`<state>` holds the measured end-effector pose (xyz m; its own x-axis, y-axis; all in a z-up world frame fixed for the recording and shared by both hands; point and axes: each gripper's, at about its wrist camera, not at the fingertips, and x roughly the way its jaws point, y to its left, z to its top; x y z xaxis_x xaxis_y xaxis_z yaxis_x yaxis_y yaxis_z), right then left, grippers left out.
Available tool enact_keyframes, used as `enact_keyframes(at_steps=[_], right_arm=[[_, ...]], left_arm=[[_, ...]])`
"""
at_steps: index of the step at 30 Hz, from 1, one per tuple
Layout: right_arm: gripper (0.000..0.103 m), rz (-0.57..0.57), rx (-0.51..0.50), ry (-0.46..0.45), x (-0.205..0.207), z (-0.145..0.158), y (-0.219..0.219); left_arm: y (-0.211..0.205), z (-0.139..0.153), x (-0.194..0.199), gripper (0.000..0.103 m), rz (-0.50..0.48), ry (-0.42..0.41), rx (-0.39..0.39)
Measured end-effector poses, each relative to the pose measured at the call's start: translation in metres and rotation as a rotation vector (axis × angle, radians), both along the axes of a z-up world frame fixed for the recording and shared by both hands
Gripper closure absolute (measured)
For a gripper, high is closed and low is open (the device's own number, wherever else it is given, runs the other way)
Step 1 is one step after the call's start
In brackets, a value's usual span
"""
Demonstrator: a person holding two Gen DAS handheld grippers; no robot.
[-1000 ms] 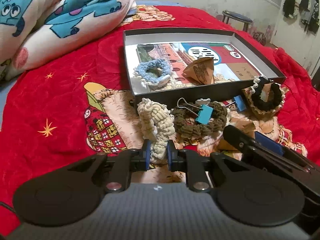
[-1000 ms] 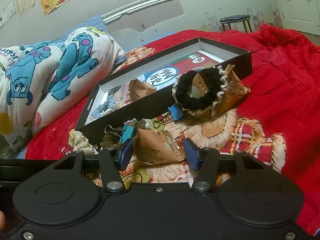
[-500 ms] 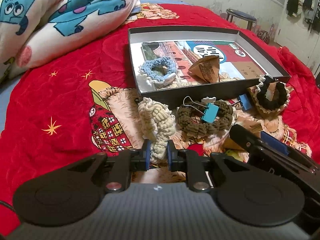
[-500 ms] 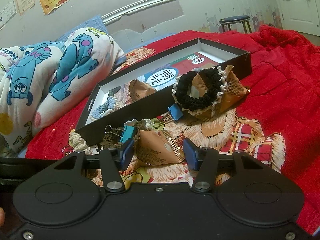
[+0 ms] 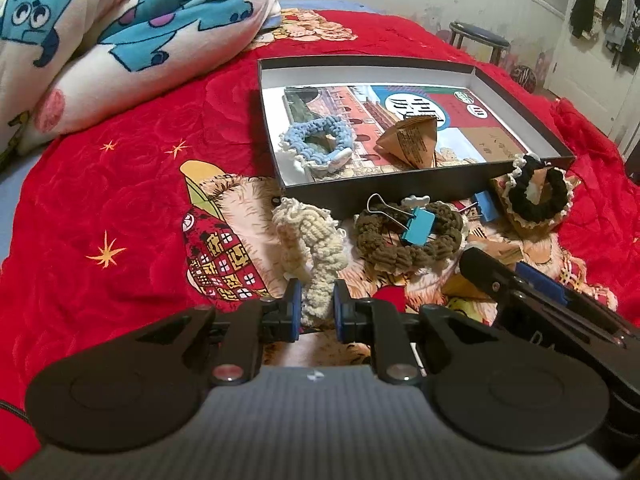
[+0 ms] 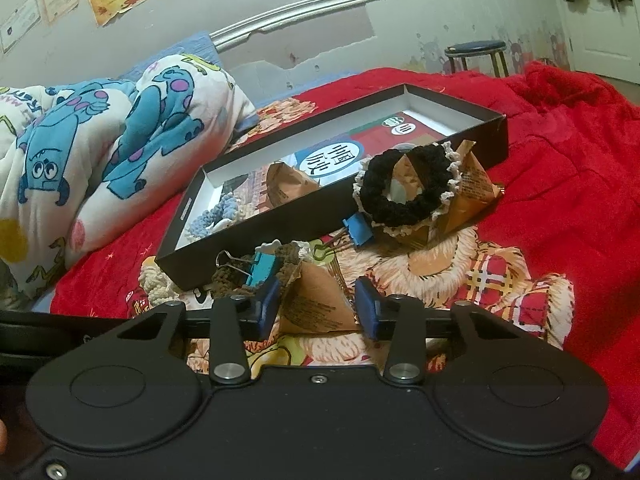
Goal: Organize objects
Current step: 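Hold the cream scrunchie with left gripper while right grasps another brown paper snack, then carry both items into the box and open both grippers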
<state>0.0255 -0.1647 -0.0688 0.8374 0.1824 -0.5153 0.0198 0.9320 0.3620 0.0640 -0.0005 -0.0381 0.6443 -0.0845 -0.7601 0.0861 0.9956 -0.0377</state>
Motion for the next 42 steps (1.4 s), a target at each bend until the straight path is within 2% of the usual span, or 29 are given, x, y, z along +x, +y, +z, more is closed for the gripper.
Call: enact_keyframes(at_steps=[6,28,35,42], right_arm=[[0.066,0.001,0.026,-0.002,-0.001,0.000,-0.004],[0.072,-0.019,0.119,-0.034,-0.012,0.010,-0.011],[0.072,-0.002,0.143,-0.082,-0.018,0.034,-0.010],[0.072,0.031,0.151,-0.166,-0.021,0.079,-0.016]], left_arm=[[0.008,0.007,-0.006,0.084,0.003,-0.021,-0.032],[0.010,0.016,-0.010,0.085,0.008,-0.084,-0.050],[0.012,0.032,-0.015,0.085,-0.007,-0.171,-0.072],[0.014,0.063,-0.019,0.085,-0.014,-0.292,-0.086]])
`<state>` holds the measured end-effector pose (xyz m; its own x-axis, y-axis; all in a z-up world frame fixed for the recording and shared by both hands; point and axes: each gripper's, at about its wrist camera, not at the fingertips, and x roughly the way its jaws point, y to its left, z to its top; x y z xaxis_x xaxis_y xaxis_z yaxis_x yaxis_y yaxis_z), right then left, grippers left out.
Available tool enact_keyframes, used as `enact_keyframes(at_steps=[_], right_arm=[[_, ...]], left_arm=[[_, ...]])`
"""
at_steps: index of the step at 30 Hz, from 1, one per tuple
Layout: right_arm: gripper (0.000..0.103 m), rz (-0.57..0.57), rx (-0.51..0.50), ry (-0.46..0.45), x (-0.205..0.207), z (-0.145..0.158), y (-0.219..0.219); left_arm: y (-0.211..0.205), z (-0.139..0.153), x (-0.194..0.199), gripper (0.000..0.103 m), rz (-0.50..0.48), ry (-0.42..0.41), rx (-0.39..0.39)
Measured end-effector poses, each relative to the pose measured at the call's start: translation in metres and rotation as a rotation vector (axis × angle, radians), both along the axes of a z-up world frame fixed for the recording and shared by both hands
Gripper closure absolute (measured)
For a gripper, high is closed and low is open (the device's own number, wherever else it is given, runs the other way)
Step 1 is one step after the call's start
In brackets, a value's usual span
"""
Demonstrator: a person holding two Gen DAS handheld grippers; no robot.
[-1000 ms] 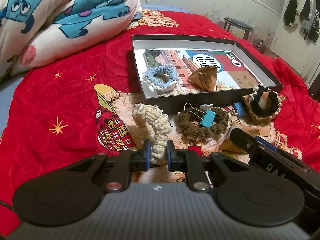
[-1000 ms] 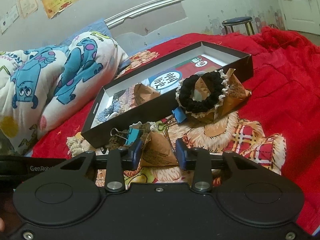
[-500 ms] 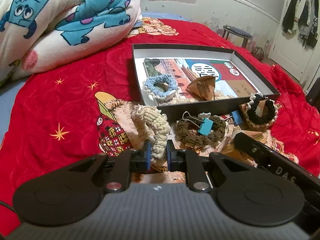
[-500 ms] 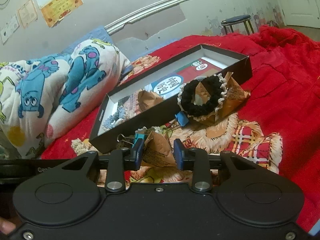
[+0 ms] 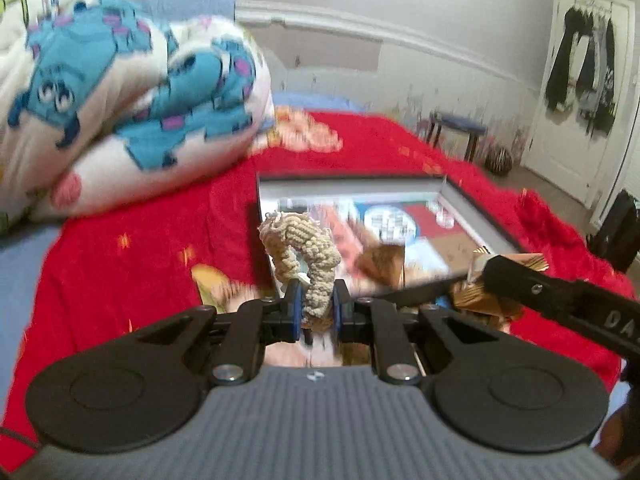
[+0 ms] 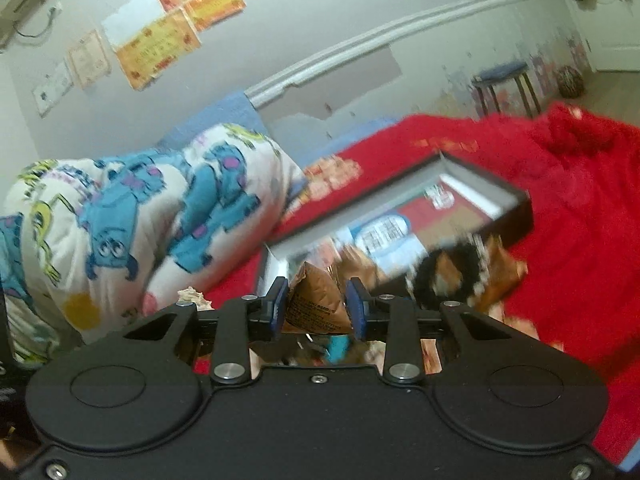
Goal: Organize objects
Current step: 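Carry both items into the box and open both grippers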
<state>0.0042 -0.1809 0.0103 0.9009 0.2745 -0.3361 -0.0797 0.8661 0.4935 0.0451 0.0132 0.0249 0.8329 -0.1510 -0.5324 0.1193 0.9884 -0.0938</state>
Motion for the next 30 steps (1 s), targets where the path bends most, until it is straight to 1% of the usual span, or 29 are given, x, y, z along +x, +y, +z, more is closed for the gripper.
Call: enact_keyframes(at_steps=[4,7,10,14,16,19,22,27,30], right_arm=[[0.072,0.004,-0.005,-0.059,0.002,0.034,-0.009],[0.072,-0.001,-0.031,-0.104,0.006,0.063,-0.020],[0.072,-0.005,-0.058,-0.139,0.013,0.089,-0.034],[0.072,-0.020,-0.064,-0.154,0.030,0.114,-0.056],[0.072,-0.022,-0.072,-0.152,0.040,0.120,-0.065],[0.072,-0.023,-0.054,-0.135,0.054,0.121,-0.081],[0.072,-0.026,-0.054,-0.105,0.074,0.113,-0.092],[0.072,-0.022,-0.069,-0.049,0.108,0.087,-0.105],[0.072,-0.018,-0.078,-0.014,0.126,0.066,-0.110]], left_arm=[[0.001,0.027,0.003,0.085,-0.002,-0.074,-0.038],[-0.002,0.048,0.009,0.085,-0.005,-0.115,-0.061],[-0.012,0.066,0.018,0.085,-0.030,-0.152,-0.083],[-0.033,0.084,0.033,0.085,-0.073,-0.189,-0.100],[-0.044,0.090,0.042,0.085,-0.092,-0.194,-0.110],[-0.060,0.090,0.057,0.085,-0.132,-0.191,-0.129],[-0.075,0.079,0.072,0.085,-0.162,-0.163,-0.137],[-0.095,0.045,0.105,0.085,-0.182,-0.083,-0.152],[-0.106,0.022,0.117,0.085,-0.202,-0.043,-0.129]])
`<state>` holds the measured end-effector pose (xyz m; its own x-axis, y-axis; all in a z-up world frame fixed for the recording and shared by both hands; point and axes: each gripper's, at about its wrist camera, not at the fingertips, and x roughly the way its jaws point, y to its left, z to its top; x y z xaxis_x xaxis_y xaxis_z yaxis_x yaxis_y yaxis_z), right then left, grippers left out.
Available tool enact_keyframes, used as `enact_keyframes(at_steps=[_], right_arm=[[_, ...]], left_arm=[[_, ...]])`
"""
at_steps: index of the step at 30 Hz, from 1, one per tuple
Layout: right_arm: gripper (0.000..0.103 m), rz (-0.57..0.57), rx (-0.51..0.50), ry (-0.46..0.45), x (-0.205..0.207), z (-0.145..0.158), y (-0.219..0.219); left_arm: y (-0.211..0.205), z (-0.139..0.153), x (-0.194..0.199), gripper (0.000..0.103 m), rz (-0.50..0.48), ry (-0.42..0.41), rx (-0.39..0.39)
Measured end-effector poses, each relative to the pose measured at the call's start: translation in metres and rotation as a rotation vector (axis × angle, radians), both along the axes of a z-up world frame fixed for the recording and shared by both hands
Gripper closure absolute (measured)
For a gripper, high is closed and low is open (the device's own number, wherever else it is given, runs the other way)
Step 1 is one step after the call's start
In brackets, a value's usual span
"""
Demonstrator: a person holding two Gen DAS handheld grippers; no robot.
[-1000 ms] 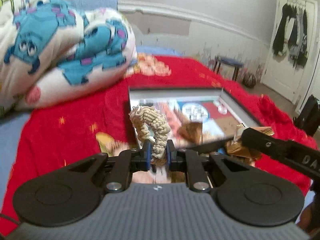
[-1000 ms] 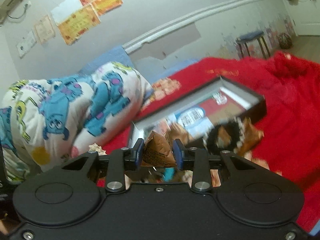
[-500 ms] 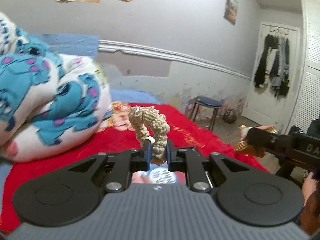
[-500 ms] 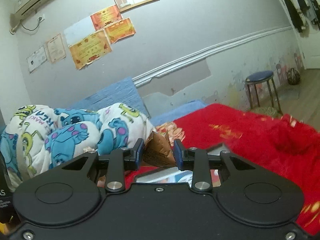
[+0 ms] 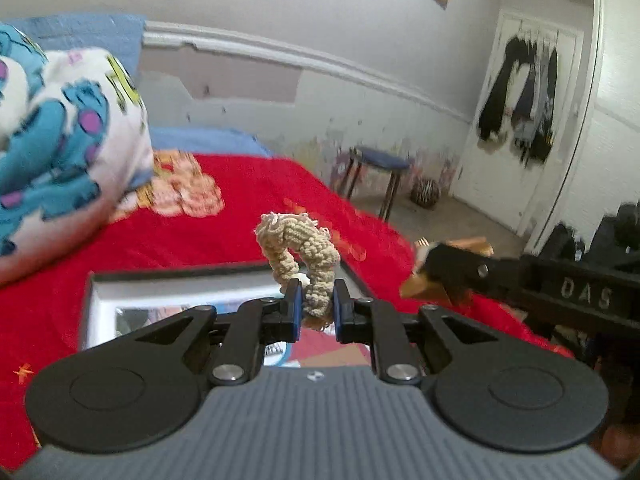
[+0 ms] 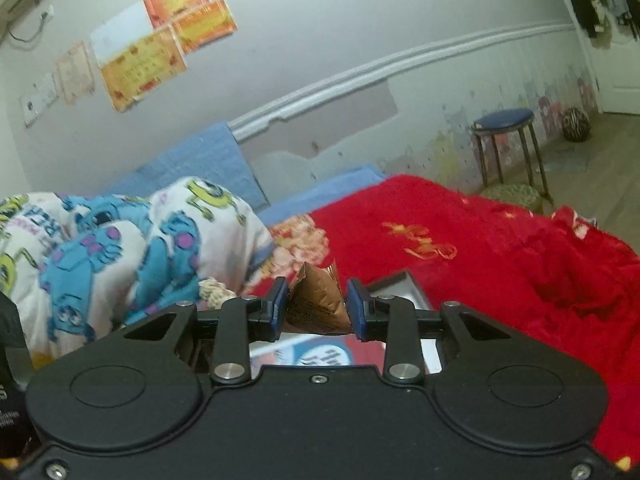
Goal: Organize objects
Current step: 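Carry both items into the box and open both grippers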
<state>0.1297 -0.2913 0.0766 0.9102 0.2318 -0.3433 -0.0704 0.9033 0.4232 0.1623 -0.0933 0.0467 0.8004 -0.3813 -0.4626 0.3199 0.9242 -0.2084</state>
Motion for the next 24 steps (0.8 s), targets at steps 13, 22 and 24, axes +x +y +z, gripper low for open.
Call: enact_keyframes(at_steps=[13,22,24], right_arm=[[0.072,0.012,0.003,0.102,0.039,-0.085,-0.013],[0.072,0.006,0.024,0.114,0.033,-0.098,-0.011],[0.072,0.008,0.023,0.118,0.032,-0.099,-0.009]], left_arm=[[-0.020,-0.068,0.017,0.085,-0.007,0.142,0.103],[-0.023,-0.074,0.018,0.085,-0.011,0.171,0.118],[-0.023,-0.075,0.017,0.085,-0.016,0.176,0.115]])
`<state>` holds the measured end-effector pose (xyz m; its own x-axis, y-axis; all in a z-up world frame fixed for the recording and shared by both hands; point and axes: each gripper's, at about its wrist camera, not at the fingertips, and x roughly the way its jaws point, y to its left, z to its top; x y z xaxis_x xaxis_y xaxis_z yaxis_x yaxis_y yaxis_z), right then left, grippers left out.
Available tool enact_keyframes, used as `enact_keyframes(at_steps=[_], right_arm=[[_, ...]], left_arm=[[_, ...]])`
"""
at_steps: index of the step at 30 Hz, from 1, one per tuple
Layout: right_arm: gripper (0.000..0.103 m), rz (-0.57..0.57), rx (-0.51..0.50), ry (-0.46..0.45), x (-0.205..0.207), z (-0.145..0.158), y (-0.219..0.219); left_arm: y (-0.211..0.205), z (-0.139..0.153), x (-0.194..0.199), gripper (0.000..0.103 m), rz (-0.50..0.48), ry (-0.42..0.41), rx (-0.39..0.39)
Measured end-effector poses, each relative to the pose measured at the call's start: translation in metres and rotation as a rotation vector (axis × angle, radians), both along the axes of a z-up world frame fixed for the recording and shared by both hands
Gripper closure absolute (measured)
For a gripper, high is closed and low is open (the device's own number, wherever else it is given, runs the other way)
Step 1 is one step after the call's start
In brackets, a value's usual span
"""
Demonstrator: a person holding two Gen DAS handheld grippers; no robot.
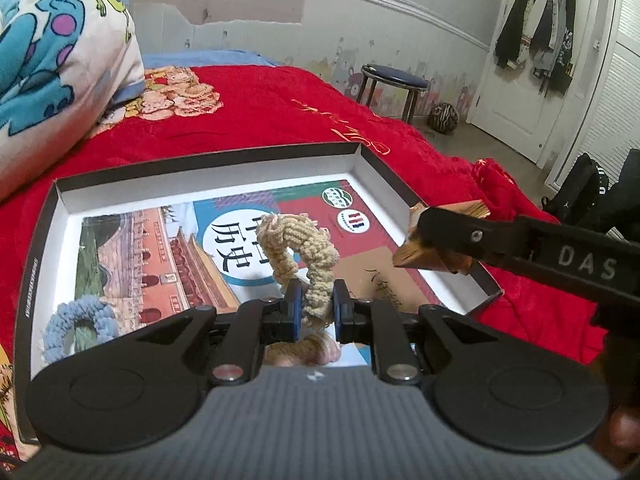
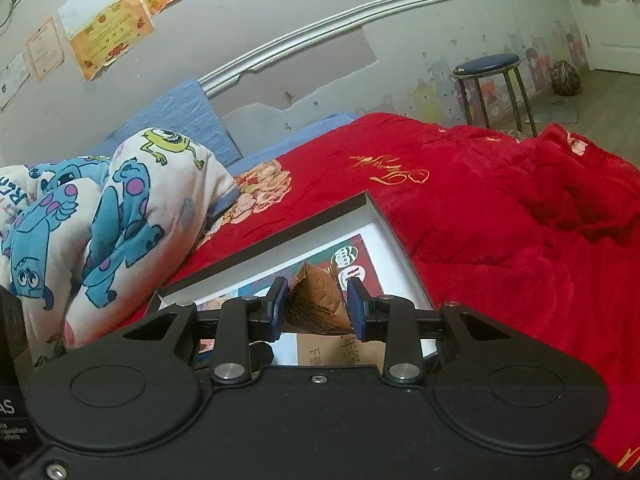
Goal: Organize objects
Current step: 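Carry both items into the box and open both grippers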
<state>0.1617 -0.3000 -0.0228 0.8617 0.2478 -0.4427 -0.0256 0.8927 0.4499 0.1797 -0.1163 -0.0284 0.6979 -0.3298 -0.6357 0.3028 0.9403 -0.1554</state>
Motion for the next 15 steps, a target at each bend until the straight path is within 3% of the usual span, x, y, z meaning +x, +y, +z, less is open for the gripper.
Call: enact_keyframes(at_steps=[15], right_arm=[[0.072,0.018,-0.008,0.050,0.005,-0.014,0.011]], left_arm=[[0.000,-0.008,-0.001,0.084,-0.016,0.024,0.003]])
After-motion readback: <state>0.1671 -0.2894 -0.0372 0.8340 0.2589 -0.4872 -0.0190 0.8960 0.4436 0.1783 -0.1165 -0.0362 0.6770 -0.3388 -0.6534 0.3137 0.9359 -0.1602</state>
